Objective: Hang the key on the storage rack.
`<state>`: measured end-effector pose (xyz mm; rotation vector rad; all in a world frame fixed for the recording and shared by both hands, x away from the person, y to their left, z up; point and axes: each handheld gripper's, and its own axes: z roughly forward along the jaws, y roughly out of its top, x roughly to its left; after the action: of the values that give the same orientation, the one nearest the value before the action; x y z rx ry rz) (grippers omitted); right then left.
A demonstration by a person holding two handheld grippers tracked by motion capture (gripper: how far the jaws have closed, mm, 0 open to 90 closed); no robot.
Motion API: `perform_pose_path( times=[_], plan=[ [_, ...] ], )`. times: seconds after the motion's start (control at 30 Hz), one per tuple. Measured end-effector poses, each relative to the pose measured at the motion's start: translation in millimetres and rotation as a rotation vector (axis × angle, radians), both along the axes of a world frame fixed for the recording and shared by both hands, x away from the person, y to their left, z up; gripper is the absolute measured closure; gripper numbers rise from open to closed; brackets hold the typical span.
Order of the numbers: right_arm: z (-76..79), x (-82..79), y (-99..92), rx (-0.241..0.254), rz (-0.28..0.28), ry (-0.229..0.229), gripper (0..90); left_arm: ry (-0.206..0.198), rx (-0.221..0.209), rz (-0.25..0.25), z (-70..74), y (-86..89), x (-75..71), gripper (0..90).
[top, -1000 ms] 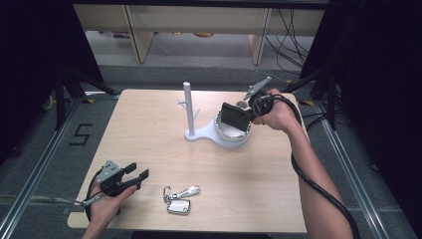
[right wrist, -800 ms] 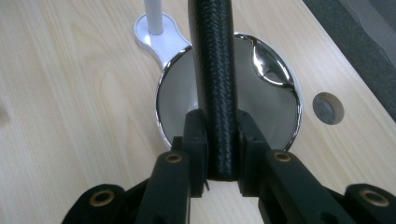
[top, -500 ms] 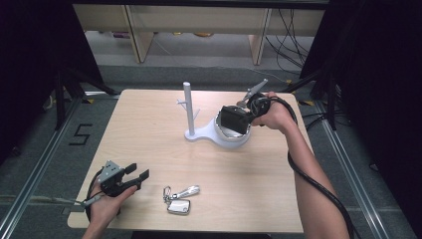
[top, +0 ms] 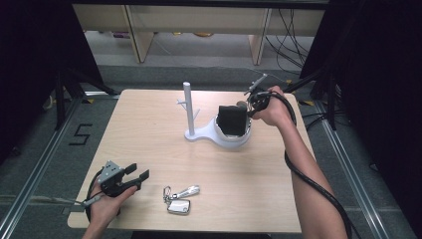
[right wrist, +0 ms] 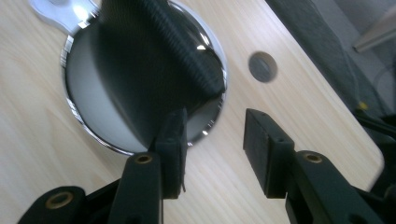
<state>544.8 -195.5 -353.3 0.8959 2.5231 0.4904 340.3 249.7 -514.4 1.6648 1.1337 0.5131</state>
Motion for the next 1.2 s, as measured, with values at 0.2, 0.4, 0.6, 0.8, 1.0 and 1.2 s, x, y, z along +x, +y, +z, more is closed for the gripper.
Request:
perform_pose_path(
  times=[0.2, 0.4, 0.6, 0.8, 1.0, 1.2],
  plan=[
    [-3.0, -4.7, 0.1, 0.037, -0.039, 0.004, 73.1, 0.0, -0.001, 0.0, 0.6, 0.0, -0.5, 38.5],
    [-0.5, -19.8, 1.6, 0.089, -0.118, 0.086, 81.4, 0.002, -0.011, -0.009, 1.3, -1.3, -0.8, 37.9],
    [-5.6, -38.6, 1.3, 0.115, -0.136, 0.134, 75.6, 0.004, -0.034, -0.018, 2.9, -3.2, -1.3, 36.1],
    [-17.9, -65.1, -6.5, 0.136, -0.154, 0.115, 63.4, -0.01, -0.061, -0.024, 3.4, -6.0, -0.8, 35.4],
    [-32.2, -86.2, -17.6, 0.16, -0.184, 0.127, 63.2, -0.027, -0.046, -0.076, 4.4, -11.8, -1.9, 39.4],
    [-52.2, -116.1, -19.0, 0.2, -0.198, 0.142, 60.3, -0.022, -0.022, -0.134, 13.5, -19.4, -5.9, 43.0]
  ],
)
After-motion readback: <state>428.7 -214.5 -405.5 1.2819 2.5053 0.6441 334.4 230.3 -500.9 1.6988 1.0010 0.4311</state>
